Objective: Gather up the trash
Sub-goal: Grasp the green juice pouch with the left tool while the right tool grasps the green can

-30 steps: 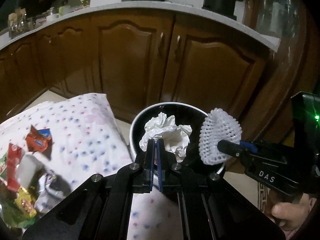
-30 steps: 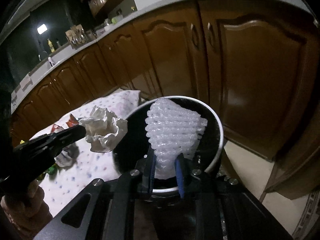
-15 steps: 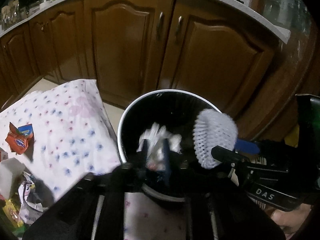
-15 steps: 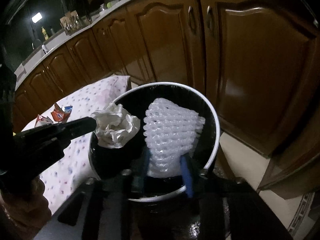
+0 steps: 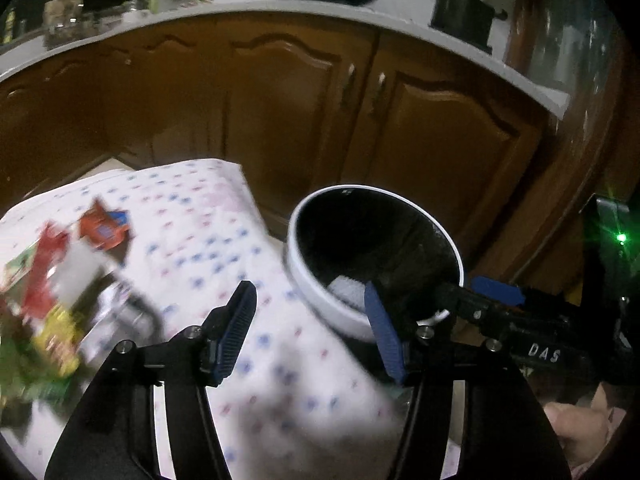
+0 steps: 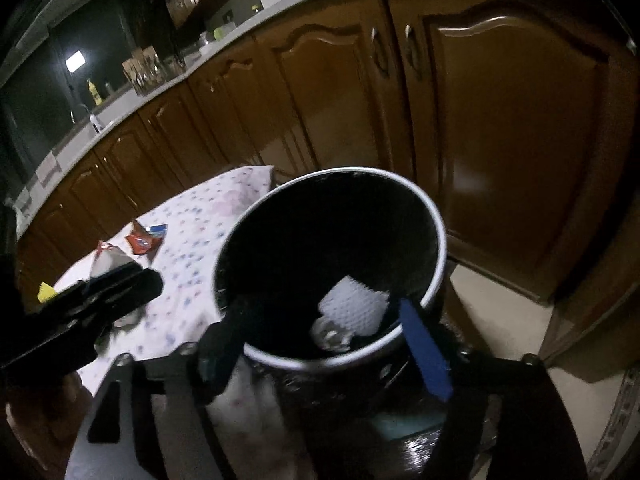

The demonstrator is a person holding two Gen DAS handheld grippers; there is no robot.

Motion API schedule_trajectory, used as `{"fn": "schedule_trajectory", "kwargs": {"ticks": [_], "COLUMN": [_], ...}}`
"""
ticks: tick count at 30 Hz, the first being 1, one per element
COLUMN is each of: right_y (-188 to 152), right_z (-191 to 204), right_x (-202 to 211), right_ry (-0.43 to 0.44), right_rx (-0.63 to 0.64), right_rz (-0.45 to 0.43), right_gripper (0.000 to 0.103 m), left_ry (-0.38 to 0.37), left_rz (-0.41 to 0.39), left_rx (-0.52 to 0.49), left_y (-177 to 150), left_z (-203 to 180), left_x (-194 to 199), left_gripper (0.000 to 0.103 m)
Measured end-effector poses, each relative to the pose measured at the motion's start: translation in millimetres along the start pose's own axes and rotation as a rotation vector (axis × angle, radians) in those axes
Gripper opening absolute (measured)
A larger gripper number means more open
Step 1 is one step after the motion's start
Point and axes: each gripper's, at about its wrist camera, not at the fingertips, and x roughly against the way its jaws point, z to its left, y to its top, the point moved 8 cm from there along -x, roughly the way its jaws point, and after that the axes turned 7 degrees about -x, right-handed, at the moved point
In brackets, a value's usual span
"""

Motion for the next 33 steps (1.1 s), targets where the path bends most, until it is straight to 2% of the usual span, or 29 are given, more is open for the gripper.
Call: {"fn": "schedule_trajectory", "kwargs": {"ticks": [7,13,24,30,33], "right_y": [-28,-56,-108,-120,-122], "right_z": [36,76,157,208,229], "right_x": [23,30,20,20,16], "right_ry": [0.08,0.158,0.258,0.323,0.358], "right_rx": [-0.047,-0.042,0.101,0.226,0.274], "right_rz": [-0.053,-0.05,0.031,0.033,0.031], "right_gripper": [0.083,0.083,0.083,0.083,0.083], "left_ry": [0.06,0.115,0.227,0.321,0.344], "left_rz": [-0.036,-0.033,-0.04,-0.04,-0.034], "left_rx": [0.04,0.098,0.21,0.27,0.309], "left_y": [-44,-81,-123,-138,-143], "left_z": [32,72,139,186,209], "left_x": [54,93,141,162,168], "left_gripper": [0.059,0.059,0.059,0.059,0.059]}}
